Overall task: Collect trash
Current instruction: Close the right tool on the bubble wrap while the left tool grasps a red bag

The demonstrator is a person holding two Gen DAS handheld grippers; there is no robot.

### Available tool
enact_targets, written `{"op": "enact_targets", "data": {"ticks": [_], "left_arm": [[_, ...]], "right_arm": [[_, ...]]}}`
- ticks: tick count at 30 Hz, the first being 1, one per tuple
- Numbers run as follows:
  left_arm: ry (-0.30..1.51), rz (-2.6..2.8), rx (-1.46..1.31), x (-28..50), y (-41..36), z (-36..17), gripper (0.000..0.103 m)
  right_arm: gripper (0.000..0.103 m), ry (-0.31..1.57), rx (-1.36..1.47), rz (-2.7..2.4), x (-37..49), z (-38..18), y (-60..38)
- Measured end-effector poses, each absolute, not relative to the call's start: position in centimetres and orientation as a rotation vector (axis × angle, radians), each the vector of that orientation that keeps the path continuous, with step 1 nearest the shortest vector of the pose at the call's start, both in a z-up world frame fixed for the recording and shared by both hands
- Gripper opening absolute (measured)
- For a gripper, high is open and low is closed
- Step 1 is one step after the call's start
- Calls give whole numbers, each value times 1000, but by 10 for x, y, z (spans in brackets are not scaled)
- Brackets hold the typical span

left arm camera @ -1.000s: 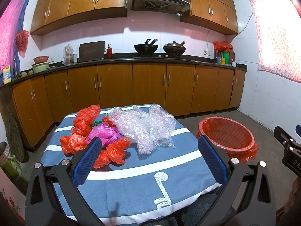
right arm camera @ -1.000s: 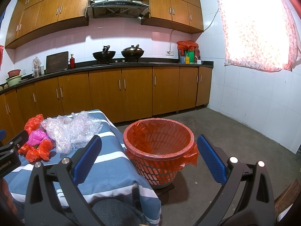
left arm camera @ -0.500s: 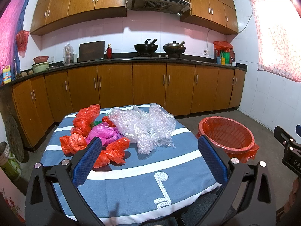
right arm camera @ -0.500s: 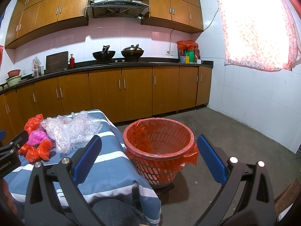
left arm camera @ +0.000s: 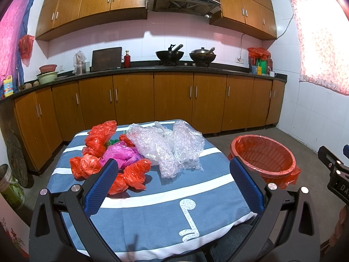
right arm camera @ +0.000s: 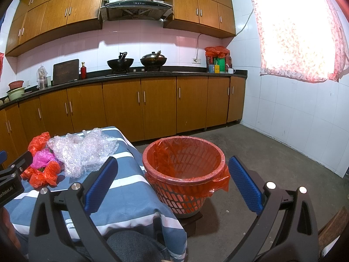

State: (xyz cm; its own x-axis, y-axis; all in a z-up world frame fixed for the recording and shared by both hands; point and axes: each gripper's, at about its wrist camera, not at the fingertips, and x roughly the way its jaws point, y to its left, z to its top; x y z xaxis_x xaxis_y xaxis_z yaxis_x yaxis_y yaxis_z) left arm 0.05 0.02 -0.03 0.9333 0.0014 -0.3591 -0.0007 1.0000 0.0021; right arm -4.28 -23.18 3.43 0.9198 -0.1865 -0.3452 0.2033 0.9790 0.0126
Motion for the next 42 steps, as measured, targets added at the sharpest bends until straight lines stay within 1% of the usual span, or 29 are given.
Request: {"op": "enact_targets", "data": {"ticks": [11,20,22,23,25,27,31,37,42], "left_arm": [[407,43,-23,10,19,-12,101],[468,194,-82,25,87,-29,100],[481,262,-80,28,110,-35,98],[485,279,-78,29,116,-36,98],[495,335,-69,33,134,-40,97],[503,379,-64,40,154,-43,97],[506,398,-71,54,174,-48,96],[521,390,-95,78,190,-55,95],[533,376,-89,94,193,-60,94]], "right_arm": [[99,371,39,-137,-24,31,-223],[99,435,48,-19,27,26,-189],[96,455,39,15,45,23,-175],[92,464,33,24,51,22,-171],[88,486,22,53,69,18,-157],[81,499,11,76,84,14,-146],[72,555,2,127,133,1,-116],[70,624,51,170,199,-18,-86],[70,665,29,175,234,-33,-64]]}}
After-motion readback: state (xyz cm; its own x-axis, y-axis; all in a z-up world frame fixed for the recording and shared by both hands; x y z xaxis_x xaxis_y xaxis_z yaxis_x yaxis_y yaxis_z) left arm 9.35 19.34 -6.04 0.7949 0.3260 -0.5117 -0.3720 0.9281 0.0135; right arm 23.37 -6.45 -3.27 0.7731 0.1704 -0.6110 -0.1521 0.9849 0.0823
